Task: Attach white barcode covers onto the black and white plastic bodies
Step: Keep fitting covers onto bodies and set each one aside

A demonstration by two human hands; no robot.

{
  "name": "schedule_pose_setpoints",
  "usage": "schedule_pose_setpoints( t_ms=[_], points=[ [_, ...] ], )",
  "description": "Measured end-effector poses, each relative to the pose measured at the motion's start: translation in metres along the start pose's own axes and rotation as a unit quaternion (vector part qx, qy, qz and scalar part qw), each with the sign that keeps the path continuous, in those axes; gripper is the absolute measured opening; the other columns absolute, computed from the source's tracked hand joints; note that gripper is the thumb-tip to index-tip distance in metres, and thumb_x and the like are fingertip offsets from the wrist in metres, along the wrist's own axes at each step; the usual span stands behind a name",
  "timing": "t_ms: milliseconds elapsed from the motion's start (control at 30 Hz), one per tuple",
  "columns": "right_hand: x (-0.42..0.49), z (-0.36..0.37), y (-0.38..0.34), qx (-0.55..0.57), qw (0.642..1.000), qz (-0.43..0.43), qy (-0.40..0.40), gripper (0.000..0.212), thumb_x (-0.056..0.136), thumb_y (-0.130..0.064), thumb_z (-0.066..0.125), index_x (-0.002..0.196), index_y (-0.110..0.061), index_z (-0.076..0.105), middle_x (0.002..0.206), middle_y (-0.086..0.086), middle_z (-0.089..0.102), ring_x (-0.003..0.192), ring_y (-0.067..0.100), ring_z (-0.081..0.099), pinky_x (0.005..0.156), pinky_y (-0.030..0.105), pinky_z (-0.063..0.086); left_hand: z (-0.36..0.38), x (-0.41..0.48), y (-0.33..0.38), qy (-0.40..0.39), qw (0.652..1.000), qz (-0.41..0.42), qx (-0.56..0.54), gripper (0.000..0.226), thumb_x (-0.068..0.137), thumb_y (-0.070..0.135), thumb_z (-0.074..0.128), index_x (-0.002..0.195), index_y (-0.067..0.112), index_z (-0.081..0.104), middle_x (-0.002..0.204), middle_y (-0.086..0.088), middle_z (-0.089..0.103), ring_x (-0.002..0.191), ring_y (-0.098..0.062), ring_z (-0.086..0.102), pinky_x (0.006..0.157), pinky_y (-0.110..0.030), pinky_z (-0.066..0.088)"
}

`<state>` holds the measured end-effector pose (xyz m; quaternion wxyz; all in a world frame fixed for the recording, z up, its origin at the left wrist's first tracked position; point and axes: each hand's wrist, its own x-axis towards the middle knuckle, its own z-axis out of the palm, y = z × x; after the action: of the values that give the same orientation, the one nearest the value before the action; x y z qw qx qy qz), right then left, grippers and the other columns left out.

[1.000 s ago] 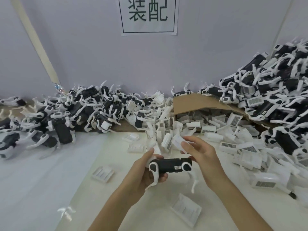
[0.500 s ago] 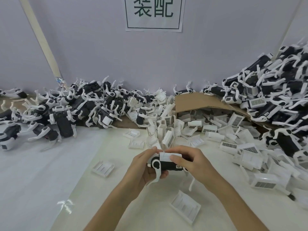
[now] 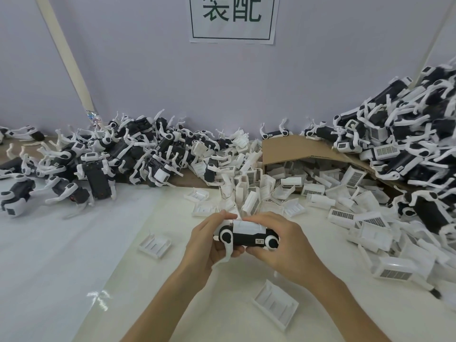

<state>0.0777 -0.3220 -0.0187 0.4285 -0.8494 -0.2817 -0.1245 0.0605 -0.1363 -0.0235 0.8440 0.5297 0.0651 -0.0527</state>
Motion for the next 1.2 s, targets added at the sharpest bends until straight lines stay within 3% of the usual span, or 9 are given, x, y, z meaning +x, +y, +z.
schedule_pose_setpoints(
  t_ms=[333,500,633,800,867,933,1033,1100,1200],
  points=[
    [-0.002,0.000,0.002,-0.015,1.000,0.022,-0.003,0.055,0.068,-0.022,0.090,0.118,-0.034,0.071,0.093,-0.012,0.069,0.087,0.006,0.063,0.073,0.017,0.049,-0.003,-0.003,0.003,-0.025,0.999,0.018,0.038,0.048,0.075,0.052,0.070,0.096,0.009,0.073,0.091,-0.030,0.071,0.062,-0.036,0.069,0.050,-0.028,0.053],
    [-0.002,0.003,0.001,-0.013,1.000,-0.012,0.025,0.058,0.066,-0.018,0.091,0.119,-0.030,0.071,0.104,-0.015,0.069,0.098,0.002,0.062,0.082,0.013,0.048,-0.003,-0.002,0.005,-0.017,0.998,0.029,0.045,0.052,0.076,0.050,0.067,0.100,0.004,0.072,0.092,-0.029,0.071,0.061,-0.035,0.068,0.051,-0.029,0.054],
    [0.001,0.003,0.002,0.004,0.999,-0.016,0.034,0.055,0.066,-0.017,0.092,0.117,-0.024,0.071,0.106,-0.015,0.069,0.098,0.003,0.064,0.082,0.011,0.047,-0.003,-0.002,0.006,-0.019,1.000,0.018,0.014,0.045,0.078,0.045,0.065,0.095,0.004,0.073,0.088,-0.027,0.071,0.059,-0.035,0.066,0.051,-0.030,0.055],
    [-0.002,0.002,0.005,0.014,0.999,-0.010,0.027,0.051,0.065,-0.022,0.092,0.110,-0.033,0.072,0.097,-0.016,0.070,0.092,0.006,0.066,0.075,0.011,0.048,-0.004,-0.001,0.002,-0.010,1.000,0.021,0.008,0.039,0.087,0.039,0.062,0.087,0.001,0.073,0.091,-0.032,0.070,0.058,-0.039,0.065,0.049,-0.031,0.053],
    [-0.003,0.004,0.007,0.018,0.999,-0.014,0.033,0.052,0.064,-0.020,0.093,0.109,-0.033,0.071,0.103,-0.017,0.071,0.096,0.004,0.066,0.079,0.014,0.051,-0.003,0.000,0.001,0.000,0.999,0.032,0.004,0.039,0.078,0.040,0.068,0.082,0.001,0.071,0.092,-0.030,0.071,0.061,-0.043,0.065,0.048,-0.033,0.053],
    [-0.004,0.008,0.007,0.001,0.998,-0.025,0.049,0.053,0.065,-0.012,0.092,0.110,-0.028,0.070,0.117,-0.016,0.068,0.107,0.002,0.064,0.089,0.026,0.055,-0.002,0.000,0.000,0.000,0.998,0.053,0.016,0.039,0.074,0.038,0.075,0.080,-0.001,0.069,0.095,-0.025,0.071,0.070,-0.044,0.068,0.051,-0.035,0.056],
    [0.000,0.009,0.007,-0.049,0.995,-0.042,0.072,0.053,0.069,-0.004,0.087,0.114,-0.026,0.068,0.131,-0.019,0.058,0.126,-0.001,0.050,0.104,0.037,0.047,0.001,-0.001,-0.003,-0.027,0.994,0.084,0.060,0.030,0.074,0.031,0.084,0.086,0.008,0.069,0.095,-0.019,0.071,0.075,-0.039,0.072,0.058,-0.033,0.059],
    [0.002,0.005,0.007,-0.066,0.995,-0.035,0.063,0.058,0.073,-0.009,0.085,0.123,-0.029,0.064,0.146,-0.017,0.047,0.139,0.000,0.036,0.113,0.033,0.035,0.001,-0.001,-0.004,-0.034,0.992,0.098,0.071,0.032,0.074,0.029,0.085,0.098,0.016,0.069,0.100,-0.009,0.074,0.079,-0.034,0.074,0.064,-0.032,0.060],
    [0.000,-0.001,0.004,0.008,0.997,0.011,0.069,0.071,0.077,-0.028,0.077,0.140,-0.034,0.046,0.154,-0.018,0.034,0.144,-0.003,0.027,0.113,0.017,0.027,0.000,0.003,-0.007,-0.024,0.990,0.111,0.082,0.046,0.069,0.021,0.084,0.110,0.027,0.065,0.113,0.000,0.071,0.095,-0.026,0.072,0.078,-0.041,0.060]
  ],
)
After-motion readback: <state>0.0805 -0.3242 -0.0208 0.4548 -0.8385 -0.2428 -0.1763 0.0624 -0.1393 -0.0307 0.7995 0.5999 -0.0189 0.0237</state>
